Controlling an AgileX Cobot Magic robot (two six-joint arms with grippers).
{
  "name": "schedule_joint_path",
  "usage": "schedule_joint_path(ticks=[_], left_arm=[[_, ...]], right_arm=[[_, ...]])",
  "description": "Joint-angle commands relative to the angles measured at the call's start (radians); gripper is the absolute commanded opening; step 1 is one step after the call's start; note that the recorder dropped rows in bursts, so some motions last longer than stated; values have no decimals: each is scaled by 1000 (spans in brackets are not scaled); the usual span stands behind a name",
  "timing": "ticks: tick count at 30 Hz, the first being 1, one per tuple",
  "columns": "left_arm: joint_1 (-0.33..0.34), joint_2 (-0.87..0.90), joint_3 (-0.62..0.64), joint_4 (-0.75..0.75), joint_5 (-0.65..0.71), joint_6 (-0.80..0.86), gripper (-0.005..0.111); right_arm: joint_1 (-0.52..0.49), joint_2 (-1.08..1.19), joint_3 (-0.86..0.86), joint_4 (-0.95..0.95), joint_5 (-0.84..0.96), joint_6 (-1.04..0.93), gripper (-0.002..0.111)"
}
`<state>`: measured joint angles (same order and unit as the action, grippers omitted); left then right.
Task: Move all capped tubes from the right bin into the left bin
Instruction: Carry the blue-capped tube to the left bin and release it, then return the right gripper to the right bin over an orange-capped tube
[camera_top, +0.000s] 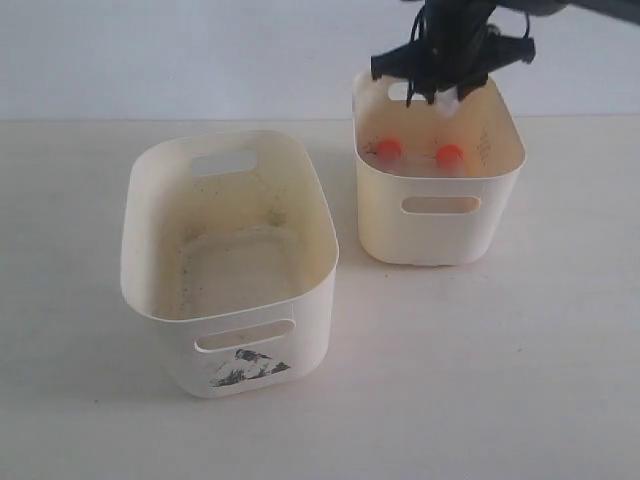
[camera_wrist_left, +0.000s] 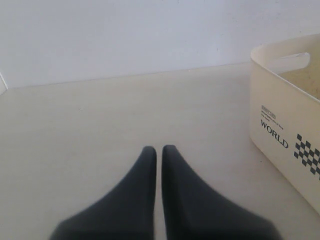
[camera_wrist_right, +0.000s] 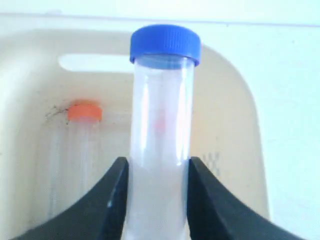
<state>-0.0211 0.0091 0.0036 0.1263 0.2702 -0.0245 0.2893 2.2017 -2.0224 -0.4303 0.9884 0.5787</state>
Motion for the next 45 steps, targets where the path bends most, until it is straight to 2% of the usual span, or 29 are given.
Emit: schedule_joint_path(ticks=[1,4,7,14,20,23,27,28,29,34,36,40,45], left_arm=[[1,-2,-4,-11,-9,-12,4],[1,-2,-4,-11,-9,-12,4],[1,-2,-4,-11,-9,-12,4],[1,-2,-4,-11,-9,-12,4],[1,-2,-4,-11,-9,-12,4],[1,-2,-4,-11,-9,-12,4],[1,-2,-4,-11,-9,-12,4],[1,-2,-4,-11,-9,-12,4],[1,-2,-4,-11,-9,-12,4],[1,-2,-4,-11,-9,-12,4],[1,-2,-4,-11,-9,-12,4],[1,-2,-4,-11,-9,-12,4],[1,-2,-4,-11,-9,-12,4]], right_arm=[[-1,-117,-1,138,36,-83,0],[21,-178,-1,336,66,-218,0],[84,-214,-1,469,119,-335,0],[274,-226,-1,488,161,-376,0],[357,-180,34,494,163,-377,2],[361,-157,55,529,170,-399,22],[361,-146,59,545,156,-401,67],[361,-146,59,546,140,-404,70],[361,-146,57,539,126,-404,68],[319,-200,55,408,51,-378,40],[266,-219,55,361,20,-325,30],[134,-212,57,345,-41,-275,-1],[22,-140,57,345,-79,-210,0]])
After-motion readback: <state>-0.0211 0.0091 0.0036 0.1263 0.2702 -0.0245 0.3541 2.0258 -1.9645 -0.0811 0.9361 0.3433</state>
